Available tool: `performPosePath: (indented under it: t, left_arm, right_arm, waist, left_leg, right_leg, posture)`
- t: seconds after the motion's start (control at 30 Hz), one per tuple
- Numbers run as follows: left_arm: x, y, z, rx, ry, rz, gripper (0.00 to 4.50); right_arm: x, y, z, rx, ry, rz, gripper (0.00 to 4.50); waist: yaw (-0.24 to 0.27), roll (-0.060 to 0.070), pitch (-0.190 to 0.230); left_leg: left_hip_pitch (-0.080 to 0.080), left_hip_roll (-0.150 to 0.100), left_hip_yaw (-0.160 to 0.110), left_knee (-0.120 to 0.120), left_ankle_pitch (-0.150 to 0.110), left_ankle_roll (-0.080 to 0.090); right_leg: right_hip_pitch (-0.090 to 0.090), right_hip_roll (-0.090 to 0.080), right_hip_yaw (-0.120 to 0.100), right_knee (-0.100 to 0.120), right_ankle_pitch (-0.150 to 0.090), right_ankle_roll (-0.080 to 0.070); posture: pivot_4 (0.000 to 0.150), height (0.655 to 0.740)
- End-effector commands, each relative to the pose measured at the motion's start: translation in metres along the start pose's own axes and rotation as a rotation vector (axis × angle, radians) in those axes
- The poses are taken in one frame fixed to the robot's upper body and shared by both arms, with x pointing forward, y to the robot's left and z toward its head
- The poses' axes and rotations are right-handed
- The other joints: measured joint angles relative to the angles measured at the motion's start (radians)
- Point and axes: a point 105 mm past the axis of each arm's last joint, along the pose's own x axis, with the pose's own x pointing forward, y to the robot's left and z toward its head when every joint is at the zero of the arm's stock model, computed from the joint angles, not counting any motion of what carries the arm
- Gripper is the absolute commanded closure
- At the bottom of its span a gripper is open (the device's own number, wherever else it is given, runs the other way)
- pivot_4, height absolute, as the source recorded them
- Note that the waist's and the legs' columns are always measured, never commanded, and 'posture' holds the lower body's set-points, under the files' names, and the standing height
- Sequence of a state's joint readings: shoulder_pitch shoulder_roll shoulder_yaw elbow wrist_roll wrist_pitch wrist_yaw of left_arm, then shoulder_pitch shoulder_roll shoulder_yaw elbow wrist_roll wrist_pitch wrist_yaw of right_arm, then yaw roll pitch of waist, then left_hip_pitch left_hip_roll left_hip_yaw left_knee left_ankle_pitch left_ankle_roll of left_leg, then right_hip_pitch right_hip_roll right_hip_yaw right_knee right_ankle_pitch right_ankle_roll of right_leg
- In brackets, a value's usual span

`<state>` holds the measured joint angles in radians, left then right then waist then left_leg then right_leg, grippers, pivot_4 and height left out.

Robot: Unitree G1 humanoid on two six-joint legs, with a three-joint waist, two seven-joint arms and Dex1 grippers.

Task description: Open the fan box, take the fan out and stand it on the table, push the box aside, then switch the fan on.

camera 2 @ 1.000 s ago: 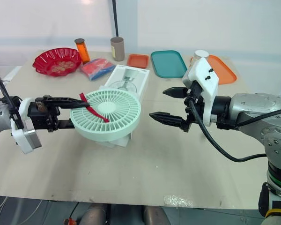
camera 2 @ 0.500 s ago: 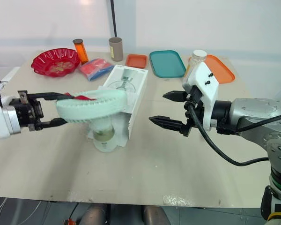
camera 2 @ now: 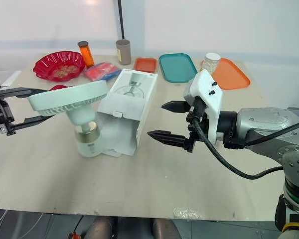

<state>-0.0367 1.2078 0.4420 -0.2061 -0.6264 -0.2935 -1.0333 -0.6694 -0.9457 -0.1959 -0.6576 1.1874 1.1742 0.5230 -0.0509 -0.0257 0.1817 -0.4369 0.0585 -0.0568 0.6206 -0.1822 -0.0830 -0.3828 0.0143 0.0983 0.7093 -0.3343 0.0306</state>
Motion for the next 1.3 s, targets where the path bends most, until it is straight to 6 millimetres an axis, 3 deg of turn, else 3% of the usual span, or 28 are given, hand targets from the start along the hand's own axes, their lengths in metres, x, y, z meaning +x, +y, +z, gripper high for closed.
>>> performPosePath:
  t: [0.03,0.3,0.43,0.73,0.87,1.1,1.3]
  left_arm:
    - [-0.027,0.017,0.015,0.062,0.059,0.081,2.51]
    - [-0.06,0.012,0.003,0.014,0.238,0.155,2.51]
    - [-0.083,0.019,-0.014,-0.025,0.368,0.294,2.51]
    - [-0.099,0.04,-0.04,-0.057,0.477,0.502,2.51]
    - [-0.091,0.054,-0.052,-0.085,0.455,0.611,2.51]
    - [-0.076,0.061,-0.067,-0.161,0.423,0.725,2.51]
    - [-0.062,0.053,-0.08,-0.269,0.404,0.763,2.51]
  right_arm:
    - [0.002,0.003,0.014,-0.029,-0.048,0.038,0.0]
    - [0.009,0.005,0.025,-0.015,-0.076,0.095,0.0]
    - [0.013,0.008,0.035,-0.017,-0.104,0.12,0.0]
    - [0.016,0.004,0.039,-0.032,-0.107,0.117,0.0]
    - [0.018,0.001,0.039,-0.039,-0.107,0.109,0.0]
    - [0.021,-0.004,0.039,-0.049,-0.098,0.094,0.0]
    - [0.024,-0.004,0.038,-0.06,-0.096,0.094,0.0]
  waist:
    - [-0.002,0.0,0.0]
    - [0.003,-0.001,0.0]
    - [0.003,0.0,0.0]
    - [0.004,-0.002,0.0]
    - [0.004,-0.002,0.0]
    - [0.004,-0.002,0.0]
    - [0.002,-0.003,0.0]
  left_leg:
    - [0.0,0.0,0.0,0.0,0.0,0.0]
    - [0.0,0.002,0.0,0.0,0.0,0.0]
    - [0.0,0.003,0.0,0.0,0.0,0.0]
    - [0.0,0.004,0.0,0.0,0.0,0.0]
    - [0.0,0.004,0.0,0.0,0.0,0.0]
    - [-0.001,0.004,0.0,-0.001,0.0,0.0]
    - [-0.001,0.004,0.001,0.0,0.0,0.0]
  right_leg:
    - [-0.001,0.0,0.0,0.0,0.0,0.0]
    - [-0.001,0.002,0.0,0.001,0.0,-0.001]
    - [-0.001,0.002,0.0,0.002,0.0,-0.002]
    - [-0.002,0.003,-0.001,0.002,0.0,-0.003]
    - [-0.002,0.003,-0.001,0.003,0.0,-0.003]
    - [-0.004,0.003,-0.001,0.003,0.0,-0.003]
    - [-0.004,0.003,0.0,0.004,0.0,-0.003]
  posture:
    - [0.15,0.74]
    - [0.15,0.74]
    - [0.15,0.74]
    - [0.15,0.74]
    - [0.15,0.74]
    - [0.15,0.74]
    - [0.15,0.74]
